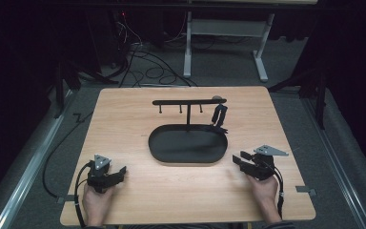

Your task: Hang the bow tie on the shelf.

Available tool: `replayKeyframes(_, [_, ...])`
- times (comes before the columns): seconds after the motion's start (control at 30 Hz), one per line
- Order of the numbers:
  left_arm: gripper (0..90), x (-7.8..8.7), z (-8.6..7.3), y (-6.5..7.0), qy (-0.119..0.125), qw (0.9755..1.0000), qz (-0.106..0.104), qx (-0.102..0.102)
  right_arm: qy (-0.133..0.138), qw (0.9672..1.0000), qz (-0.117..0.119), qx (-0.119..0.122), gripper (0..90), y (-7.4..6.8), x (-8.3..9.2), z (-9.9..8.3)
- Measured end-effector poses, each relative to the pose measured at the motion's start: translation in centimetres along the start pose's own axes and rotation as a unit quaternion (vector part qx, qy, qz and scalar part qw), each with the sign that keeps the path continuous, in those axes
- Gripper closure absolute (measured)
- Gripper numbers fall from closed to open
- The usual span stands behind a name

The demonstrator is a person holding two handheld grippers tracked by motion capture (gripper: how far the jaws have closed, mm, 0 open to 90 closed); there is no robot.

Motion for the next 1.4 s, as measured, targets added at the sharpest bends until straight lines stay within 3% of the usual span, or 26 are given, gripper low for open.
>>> replayKeyframes(1.0, [29.0, 0.0, 0.0, 0.0, 0.001, 1.0000, 0.001, 0.001, -0.035, 0.9984, -0.037, 0.024, 54.6, 0.5, -1.6, -1.4])
replayKeyframes(1.23, [28.9, 0.0, 0.0, 0.0, 0.001, 1.0000, 0.001, 0.001, -0.046, 0.9970, -0.048, 0.040, 53.5, 0.4, -2.0, -1.5])
replayKeyframes(1.4, [28.8, 0.0, 0.0, 0.0, 0.000, 1.0000, 0.000, 0.000, -0.066, 0.9936, -0.067, 0.063, 50.3, 0.3, -2.5, -1.7])
Point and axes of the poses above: each handheld gripper's, and its own axes: x roughly backward along the jaws, z roughly out of its top, y roughly to its right, the point moved 8 cm from there along -x, roughly forward along the jaws
